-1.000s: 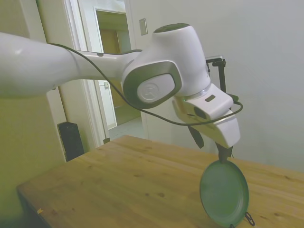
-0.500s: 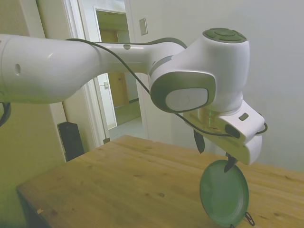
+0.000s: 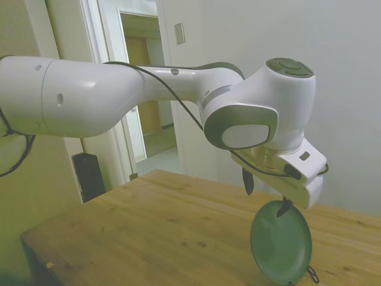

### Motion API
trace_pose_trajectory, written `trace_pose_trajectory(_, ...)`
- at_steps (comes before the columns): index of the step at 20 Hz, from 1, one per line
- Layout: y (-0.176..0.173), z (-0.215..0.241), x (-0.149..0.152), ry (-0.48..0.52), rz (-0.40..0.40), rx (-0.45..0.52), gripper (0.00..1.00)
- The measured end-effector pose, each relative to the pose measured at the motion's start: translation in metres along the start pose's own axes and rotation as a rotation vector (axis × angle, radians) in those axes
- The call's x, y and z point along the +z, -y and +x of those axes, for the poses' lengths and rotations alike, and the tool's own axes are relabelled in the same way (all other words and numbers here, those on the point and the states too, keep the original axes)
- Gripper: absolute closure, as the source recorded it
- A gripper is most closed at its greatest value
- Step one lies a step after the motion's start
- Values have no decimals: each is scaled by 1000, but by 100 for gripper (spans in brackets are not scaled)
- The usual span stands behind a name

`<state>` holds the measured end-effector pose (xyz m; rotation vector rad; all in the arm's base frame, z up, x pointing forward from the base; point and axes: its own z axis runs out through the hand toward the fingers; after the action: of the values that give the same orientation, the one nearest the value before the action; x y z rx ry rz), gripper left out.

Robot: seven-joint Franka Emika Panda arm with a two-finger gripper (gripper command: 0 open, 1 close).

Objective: Unload the plate

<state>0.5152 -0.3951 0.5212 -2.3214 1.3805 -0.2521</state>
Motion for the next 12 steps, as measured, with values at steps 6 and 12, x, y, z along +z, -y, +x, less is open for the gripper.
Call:
trace_pose_trajectory(6,5,-4,18,28,-9,-1,100)
trace_pose_trajectory(12,3,-2,25,41,-16,17,100)
